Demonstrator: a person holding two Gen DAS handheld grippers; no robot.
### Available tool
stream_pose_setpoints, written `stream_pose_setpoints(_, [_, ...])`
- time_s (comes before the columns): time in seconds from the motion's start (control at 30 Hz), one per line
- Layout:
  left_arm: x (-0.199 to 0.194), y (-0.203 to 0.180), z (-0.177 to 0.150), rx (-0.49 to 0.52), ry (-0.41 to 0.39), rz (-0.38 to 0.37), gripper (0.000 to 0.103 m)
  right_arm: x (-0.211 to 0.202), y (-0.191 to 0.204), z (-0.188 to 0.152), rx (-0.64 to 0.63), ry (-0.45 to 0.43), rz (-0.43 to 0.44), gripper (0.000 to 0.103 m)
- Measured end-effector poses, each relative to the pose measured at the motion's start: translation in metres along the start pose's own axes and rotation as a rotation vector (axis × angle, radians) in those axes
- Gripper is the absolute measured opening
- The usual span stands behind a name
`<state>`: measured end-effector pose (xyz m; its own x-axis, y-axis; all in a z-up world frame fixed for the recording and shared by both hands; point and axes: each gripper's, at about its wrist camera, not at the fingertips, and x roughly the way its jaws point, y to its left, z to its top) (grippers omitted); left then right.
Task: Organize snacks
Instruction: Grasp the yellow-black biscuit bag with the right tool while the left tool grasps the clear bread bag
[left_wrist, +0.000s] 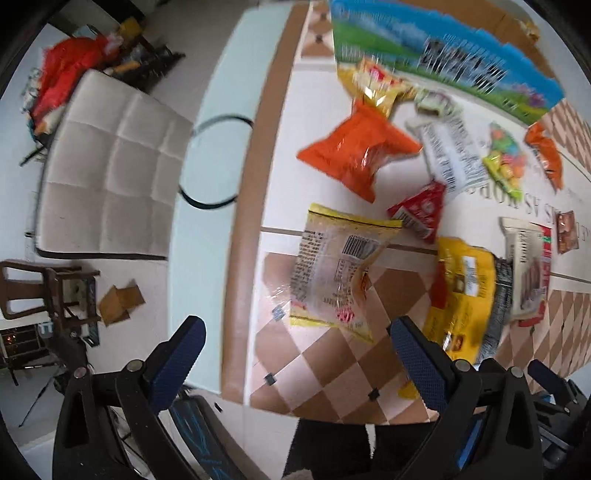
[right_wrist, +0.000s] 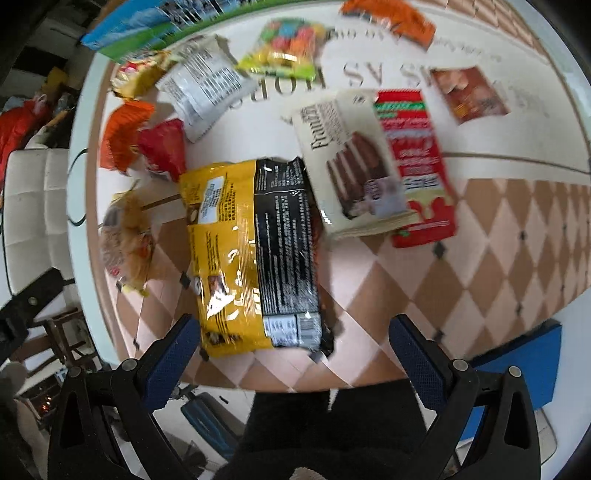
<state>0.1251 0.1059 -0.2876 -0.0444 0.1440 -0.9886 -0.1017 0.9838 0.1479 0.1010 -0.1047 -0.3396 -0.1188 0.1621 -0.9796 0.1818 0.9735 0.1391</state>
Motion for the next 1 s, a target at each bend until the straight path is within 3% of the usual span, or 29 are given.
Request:
stream_pose_setpoints(0.2, [0.045,0.0,0.018,-0.004,0.096,-0.062,0.103,0.041,0.01,0.017,0.017,0.026,-0.008,0.103])
stream_pose_setpoints(0.5, [0.08,-0.005,0.03,0.018,0.174,-0.119,0.102,0.093,0.031,0.032,0.005,0.063,-0.012,0.103])
stream_pose_setpoints(0.57, [0.083,-0.004,0.032,0.019,0.178,-0.123,0.098,0.105,0.034,0.035,0.005,0.076,-0.021,0.103])
stream_pose_setpoints(0.63, [0.086,-0.004,0.032,0.017,0.185,-0.13,0.081,0.119,0.035,0.037,0.019,0.095,-0.019,0.103])
stream_pose_setpoints(0.77, [0.083,-0.001,0.031,0.01,0.178,-0.168,0.064,0.148,0.032,0.038,0.058,0.131,-0.022,0.103])
stream_pose_setpoints(1.0, [0.064,-0.009,0.029,0.021,0.148,-0.15,0.055,0.178,0.024,0.025,0.055,0.129,-0.058,0.095])
